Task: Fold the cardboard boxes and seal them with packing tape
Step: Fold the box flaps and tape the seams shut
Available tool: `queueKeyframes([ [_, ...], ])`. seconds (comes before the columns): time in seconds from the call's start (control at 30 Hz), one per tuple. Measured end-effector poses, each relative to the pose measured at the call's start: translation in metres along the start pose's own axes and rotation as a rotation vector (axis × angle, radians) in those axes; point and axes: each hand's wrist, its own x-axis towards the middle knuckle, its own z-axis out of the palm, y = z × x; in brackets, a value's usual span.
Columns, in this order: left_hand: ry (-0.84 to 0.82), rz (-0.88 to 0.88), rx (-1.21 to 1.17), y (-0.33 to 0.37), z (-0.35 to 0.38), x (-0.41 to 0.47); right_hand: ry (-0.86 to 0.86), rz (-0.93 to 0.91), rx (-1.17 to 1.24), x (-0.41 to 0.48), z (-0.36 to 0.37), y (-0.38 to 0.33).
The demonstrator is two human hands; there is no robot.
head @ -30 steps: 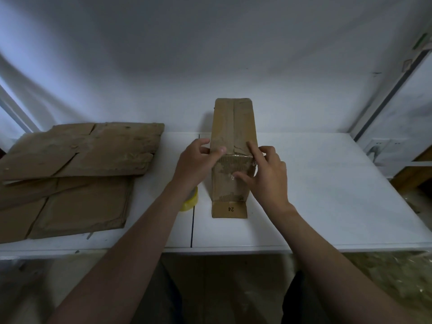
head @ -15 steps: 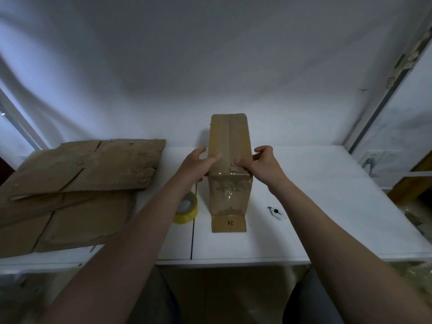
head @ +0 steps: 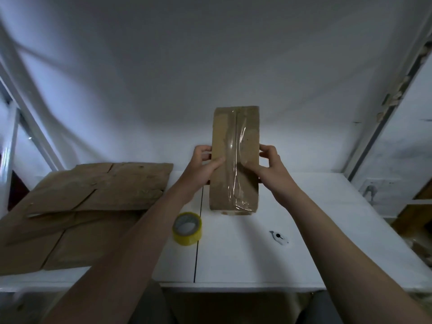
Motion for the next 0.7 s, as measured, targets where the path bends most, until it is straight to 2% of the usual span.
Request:
queueKeyframes([
  [0.13,0.044,-0.019,-0.062,0.014,0.002,-0.007,0.042,0.035,0.043,-0.007,-0.003,-0.010],
  [0.33,-0.010,-0.028,-0.052,0.025,-0.004,-0.014,0.023,0.046,0.087,-0.015,-0.009,-0.027],
  [0.6,0.164,-0.103,-0.109,0.026,-0.010,-0.013,0.112,0.128,0.193,-0.018,-0.005,-0.035],
  [0.7,0.171,-0.078,-0.104,0.023,-0.009,-0.014,0.102,0.136,0.199,-0.016,-0.003,-0.032],
])
